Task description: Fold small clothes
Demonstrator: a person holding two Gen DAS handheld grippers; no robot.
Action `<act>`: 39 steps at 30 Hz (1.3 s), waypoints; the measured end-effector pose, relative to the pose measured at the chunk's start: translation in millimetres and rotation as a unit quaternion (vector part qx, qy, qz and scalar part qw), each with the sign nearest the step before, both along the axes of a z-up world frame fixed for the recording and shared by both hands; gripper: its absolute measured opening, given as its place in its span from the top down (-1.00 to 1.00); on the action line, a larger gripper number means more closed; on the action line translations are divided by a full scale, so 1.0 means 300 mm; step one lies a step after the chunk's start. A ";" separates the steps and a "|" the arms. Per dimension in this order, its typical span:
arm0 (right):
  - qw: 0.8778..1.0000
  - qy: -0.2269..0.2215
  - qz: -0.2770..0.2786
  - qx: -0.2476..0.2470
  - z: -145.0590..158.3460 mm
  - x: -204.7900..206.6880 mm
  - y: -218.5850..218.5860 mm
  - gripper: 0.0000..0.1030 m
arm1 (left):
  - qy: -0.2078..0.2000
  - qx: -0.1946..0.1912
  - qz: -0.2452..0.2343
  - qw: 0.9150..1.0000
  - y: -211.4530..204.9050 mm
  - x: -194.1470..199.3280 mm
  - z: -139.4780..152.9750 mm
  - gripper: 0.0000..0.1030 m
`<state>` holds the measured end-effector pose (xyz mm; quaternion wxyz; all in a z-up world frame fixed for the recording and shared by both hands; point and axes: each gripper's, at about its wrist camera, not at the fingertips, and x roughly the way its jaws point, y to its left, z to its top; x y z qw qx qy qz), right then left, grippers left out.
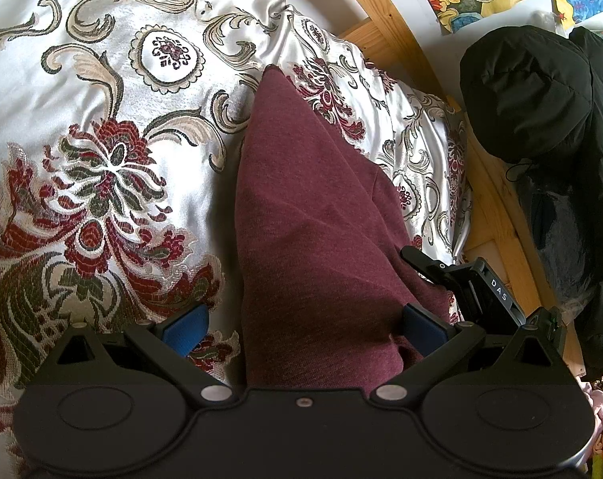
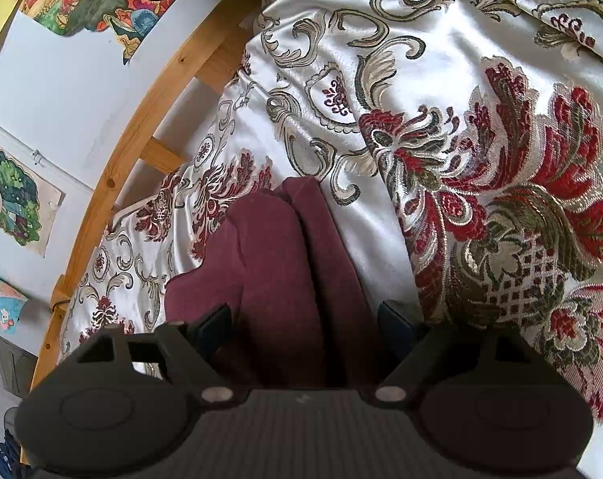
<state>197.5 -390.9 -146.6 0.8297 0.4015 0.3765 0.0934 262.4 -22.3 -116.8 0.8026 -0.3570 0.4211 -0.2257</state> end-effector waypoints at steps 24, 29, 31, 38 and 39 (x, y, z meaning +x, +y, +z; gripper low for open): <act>1.000 0.005 -0.001 0.004 -0.002 -0.004 -0.004 -0.36 | -0.001 0.000 0.001 1.000 0.000 0.002 -0.004 -0.99; 1.000 0.002 0.006 0.002 0.007 -0.001 0.002 0.21 | -0.002 -0.008 -0.007 1.000 0.000 0.002 -0.003 -0.71; 1.000 -0.003 0.010 -0.006 0.022 0.000 0.013 0.36 | -0.002 -0.022 -0.016 1.000 0.000 0.006 -0.001 -0.55; 0.996 -0.058 0.029 -0.067 0.123 -0.021 0.078 0.58 | -0.061 0.036 -0.030 0.997 -0.017 -0.006 0.088 0.02; 0.994 -0.071 0.034 -0.075 0.144 -0.028 0.094 0.59 | -0.079 0.051 -0.031 0.995 -0.021 -0.013 0.113 0.03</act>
